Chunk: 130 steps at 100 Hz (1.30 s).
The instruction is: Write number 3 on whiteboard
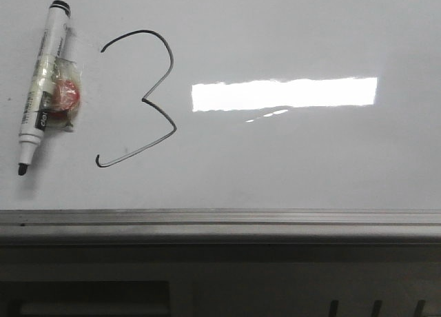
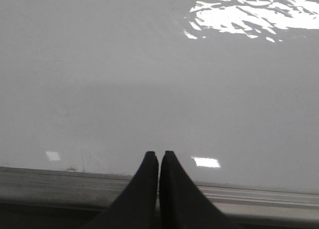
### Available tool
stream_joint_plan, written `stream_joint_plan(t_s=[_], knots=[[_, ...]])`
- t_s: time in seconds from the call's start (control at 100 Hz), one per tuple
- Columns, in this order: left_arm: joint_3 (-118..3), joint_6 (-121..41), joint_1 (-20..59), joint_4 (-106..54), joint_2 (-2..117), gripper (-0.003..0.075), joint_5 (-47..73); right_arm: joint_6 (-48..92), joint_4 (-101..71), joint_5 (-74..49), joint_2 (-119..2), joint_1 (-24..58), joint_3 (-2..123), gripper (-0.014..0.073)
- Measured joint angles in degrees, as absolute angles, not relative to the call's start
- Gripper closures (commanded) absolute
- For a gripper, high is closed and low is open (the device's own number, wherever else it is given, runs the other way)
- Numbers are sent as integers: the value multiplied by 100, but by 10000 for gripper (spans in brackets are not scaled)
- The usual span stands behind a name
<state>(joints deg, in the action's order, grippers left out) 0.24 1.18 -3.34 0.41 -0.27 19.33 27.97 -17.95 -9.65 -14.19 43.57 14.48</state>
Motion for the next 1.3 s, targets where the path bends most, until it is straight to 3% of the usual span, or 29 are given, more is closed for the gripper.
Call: stream_joint_plan(t_s=[0.18, 0.34, 0.49, 0.95, 1.13, 1.3], knots=[[24, 118, -334, 41, -27, 741, 1933, 2707, -1736, -654, -1419, 4327, 1445, 658], [24, 118, -334, 41, -27, 741, 1933, 1118, -508, -600, -1419, 3773, 1445, 658], [24, 118, -334, 41, -27, 741, 1935, 343, 34, -600, -1419, 2835, 1358, 658], [24, 118, -334, 41, -27, 741, 1935, 45, 112, -218, -1002, -467, 93, 658], [24, 123, -334, 41, -27, 741, 1945, 0, 164, -766, -63, -752, -59, 658], [24, 123, -334, 52, -27, 741, 1945, 0, 200, -1858, 53, -752, -59, 658]])
